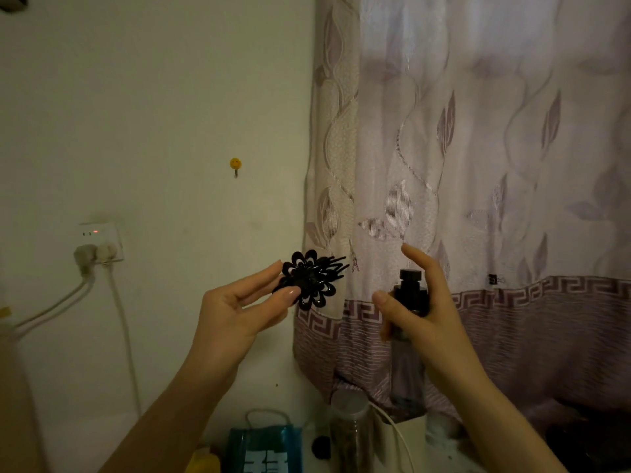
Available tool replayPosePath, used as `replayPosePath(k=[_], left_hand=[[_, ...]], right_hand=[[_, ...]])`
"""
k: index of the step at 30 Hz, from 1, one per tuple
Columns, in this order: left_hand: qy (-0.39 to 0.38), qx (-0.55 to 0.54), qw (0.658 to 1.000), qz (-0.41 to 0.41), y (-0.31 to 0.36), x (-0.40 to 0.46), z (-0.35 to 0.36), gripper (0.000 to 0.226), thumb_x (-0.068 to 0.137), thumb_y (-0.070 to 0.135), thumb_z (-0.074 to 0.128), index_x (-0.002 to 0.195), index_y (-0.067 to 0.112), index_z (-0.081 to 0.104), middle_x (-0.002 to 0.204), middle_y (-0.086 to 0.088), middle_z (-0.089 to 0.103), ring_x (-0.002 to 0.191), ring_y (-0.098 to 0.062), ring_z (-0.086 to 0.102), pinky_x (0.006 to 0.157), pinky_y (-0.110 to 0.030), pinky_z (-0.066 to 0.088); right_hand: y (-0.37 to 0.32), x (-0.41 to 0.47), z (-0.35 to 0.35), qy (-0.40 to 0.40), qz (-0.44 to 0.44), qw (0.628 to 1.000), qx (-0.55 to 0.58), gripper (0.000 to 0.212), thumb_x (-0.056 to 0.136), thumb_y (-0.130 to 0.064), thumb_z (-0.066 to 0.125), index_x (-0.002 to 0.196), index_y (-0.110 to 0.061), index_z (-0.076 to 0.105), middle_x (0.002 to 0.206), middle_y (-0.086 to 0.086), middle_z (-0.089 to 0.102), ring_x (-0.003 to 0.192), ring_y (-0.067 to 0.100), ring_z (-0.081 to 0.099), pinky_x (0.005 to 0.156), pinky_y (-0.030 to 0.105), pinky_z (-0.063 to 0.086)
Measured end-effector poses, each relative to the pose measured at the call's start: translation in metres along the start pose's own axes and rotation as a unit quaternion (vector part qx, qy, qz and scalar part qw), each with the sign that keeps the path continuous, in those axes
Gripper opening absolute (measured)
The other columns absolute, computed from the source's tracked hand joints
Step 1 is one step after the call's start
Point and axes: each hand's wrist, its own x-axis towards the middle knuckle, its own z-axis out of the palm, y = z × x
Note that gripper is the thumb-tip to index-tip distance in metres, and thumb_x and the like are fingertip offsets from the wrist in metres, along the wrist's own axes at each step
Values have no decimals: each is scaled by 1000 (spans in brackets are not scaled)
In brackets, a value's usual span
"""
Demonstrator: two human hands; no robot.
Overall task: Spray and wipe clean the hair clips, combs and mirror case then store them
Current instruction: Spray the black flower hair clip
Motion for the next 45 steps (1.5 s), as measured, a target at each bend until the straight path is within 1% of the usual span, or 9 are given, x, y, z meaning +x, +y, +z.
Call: replayPosePath(k=[4,10,17,22,27,34,37,41,45], left_hand=[[7,-11,1000,2,5,4,1,61,51,33,78,111,21,69,103,1,74,95,-16,71,73,-23,58],[8,-42,999,5,13,9,3,49,50,34,80,98,28,76,101,1,74,96,-14,70,74,-23,57],[3,-53,999,4,16,10,7,45,50,34,80,94,29,76,102,1,74,98,-14,69,76,-24,57],[-5,-47,999,1,16,9,10,43,49,35,80,92,32,77,101,2,75,97,-13,70,76,-24,57],[-11,-44,999,2,18,9,12,41,50,35,79,90,34,77,100,3,75,97,-12,70,78,-25,57],[-1,-49,999,-8,17,9,11,49,49,33,80,97,26,75,101,0,75,97,-15,70,76,-25,58],[-2,-44,999,-12,16,8,10,54,51,33,80,103,24,73,103,-1,74,98,-15,70,77,-25,58],[0,-47,999,-14,15,7,8,54,51,32,79,104,23,72,103,0,74,99,-15,69,78,-26,57],[3,-55,998,-17,15,7,8,58,51,33,78,107,20,70,101,0,75,97,-15,70,77,-25,58]], right_hand=[[-11,4,1,-32,-24,999,-13,75,62,-35,73,128,-47,39,84,11,58,64,20,61,65,34,58],[-24,6,6,-54,-119,991,-33,49,75,-31,68,114,-30,38,81,14,56,65,26,61,66,32,57],[-33,7,16,-30,-191,975,-112,34,88,-26,65,111,-41,46,75,1,57,57,20,60,56,34,54],[-36,8,27,-21,-235,952,-194,33,86,-21,69,103,-38,45,79,-14,55,63,5,54,55,13,43],[-33,10,31,-10,-248,947,-205,35,89,-12,66,99,-37,43,72,-14,55,55,3,51,51,7,36],[-26,10,27,22,-232,951,-202,25,88,-11,65,91,-25,45,70,-6,53,54,5,49,49,16,38],[-26,7,21,33,-226,957,-178,30,88,-10,65,95,-31,46,70,-13,55,55,6,52,50,18,43],[-26,2,13,37,-217,961,-170,38,87,-12,65,99,-43,46,74,-4,57,58,18,59,55,39,51],[-22,-2,8,45,-206,963,-168,31,85,-22,64,99,-42,46,73,0,56,56,22,57,54,45,50]])
